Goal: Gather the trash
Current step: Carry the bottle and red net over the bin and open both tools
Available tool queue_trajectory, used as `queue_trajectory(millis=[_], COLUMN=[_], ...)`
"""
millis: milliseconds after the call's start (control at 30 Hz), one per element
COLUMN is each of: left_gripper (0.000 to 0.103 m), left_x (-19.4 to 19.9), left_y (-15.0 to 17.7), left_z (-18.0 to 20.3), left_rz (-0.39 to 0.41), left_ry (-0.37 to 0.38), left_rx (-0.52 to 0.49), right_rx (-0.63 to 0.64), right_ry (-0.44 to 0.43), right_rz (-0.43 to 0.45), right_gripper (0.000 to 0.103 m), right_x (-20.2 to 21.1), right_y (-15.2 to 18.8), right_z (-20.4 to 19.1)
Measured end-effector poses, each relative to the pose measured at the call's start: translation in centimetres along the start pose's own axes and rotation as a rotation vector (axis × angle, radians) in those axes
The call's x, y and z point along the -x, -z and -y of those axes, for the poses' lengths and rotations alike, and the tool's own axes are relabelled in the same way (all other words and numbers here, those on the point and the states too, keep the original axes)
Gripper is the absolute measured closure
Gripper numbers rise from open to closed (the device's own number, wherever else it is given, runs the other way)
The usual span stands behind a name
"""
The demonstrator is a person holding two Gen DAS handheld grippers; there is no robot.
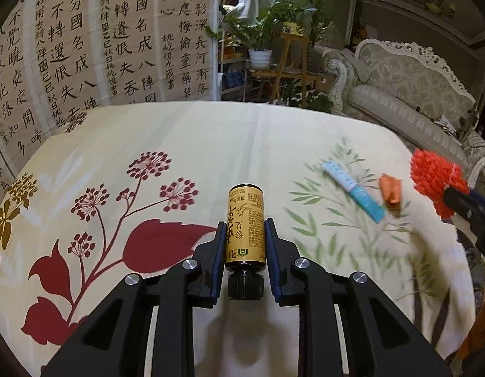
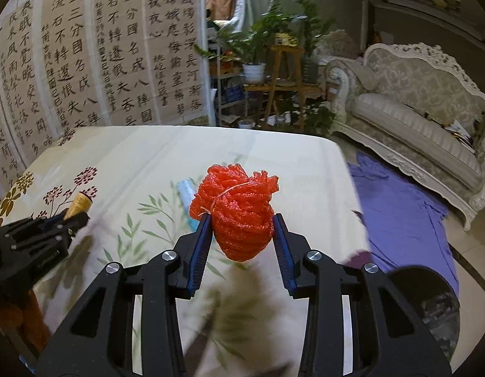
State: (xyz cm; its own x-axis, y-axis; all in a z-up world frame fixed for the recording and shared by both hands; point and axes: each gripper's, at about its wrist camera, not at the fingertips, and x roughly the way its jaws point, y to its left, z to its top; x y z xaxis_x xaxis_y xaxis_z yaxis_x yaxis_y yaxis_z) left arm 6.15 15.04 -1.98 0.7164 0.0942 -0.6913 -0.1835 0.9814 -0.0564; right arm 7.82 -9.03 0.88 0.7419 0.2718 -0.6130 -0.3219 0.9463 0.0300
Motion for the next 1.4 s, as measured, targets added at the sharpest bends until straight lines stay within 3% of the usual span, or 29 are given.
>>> queue_trajectory(millis=[300,667,933,1400], left_gripper=[0.078,0.078,0.078,0.078], left_x=[2.6,4.2,4.0,2.8], left_y=[0.5,2.1,3.4,5.1], left_z=[5.3,16.1,23.0,29.6], left_rz=[0.055,0.071,0.064,0.035], left_ry=[0.093,0.256,0.336,0.366], left_rx=[-0.066,-0.209,-0.301,-0.409], right_rx=[-0.089,-0.205,-0.235,-0.295], right_ry=[0.139,0.288,0.335,0.338], right_rz=[0.015,0.001,0.005,-0.007], right_gripper=[0.065,0.065,0.065,0.062], right_x=[4.7,7.7,8.5,8.4], right_y=[4.1,8.8,10.8,12.6], right_z=[6.4,13.7,16.7,20.5])
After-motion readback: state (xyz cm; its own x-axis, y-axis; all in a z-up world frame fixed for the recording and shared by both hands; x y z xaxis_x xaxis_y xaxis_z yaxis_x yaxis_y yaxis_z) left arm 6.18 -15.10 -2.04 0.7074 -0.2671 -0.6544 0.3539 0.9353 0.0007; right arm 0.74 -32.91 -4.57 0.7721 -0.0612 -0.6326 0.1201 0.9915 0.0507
